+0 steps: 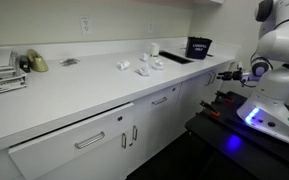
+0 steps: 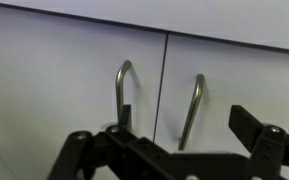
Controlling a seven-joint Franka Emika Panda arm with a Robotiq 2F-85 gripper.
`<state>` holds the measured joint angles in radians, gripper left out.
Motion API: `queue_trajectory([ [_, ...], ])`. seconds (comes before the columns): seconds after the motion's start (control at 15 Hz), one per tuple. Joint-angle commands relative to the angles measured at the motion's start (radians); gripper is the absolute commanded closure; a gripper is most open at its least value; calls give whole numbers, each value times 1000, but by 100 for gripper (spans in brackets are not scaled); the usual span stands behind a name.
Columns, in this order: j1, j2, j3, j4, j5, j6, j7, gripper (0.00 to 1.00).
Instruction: Open the bottom right cupboard door
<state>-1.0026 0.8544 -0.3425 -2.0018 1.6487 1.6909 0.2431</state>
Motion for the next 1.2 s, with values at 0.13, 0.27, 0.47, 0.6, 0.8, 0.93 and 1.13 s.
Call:
queue_trajectory([
  [0.13,37,23,1,3,93,26,43,0],
  [0.27,43,32,1,10,118,25,50,0],
  [0.47,51,37,-1,15,150,27,71,0],
  [0.6,54,37,-2,18,161,30,85,0],
  [0.8,56,39,-3,21,166,31,87,34],
  [0.93,56,39,-5,21,165,33,91,49],
  [1.13,58,36,-7,17,163,39,85,73],
])
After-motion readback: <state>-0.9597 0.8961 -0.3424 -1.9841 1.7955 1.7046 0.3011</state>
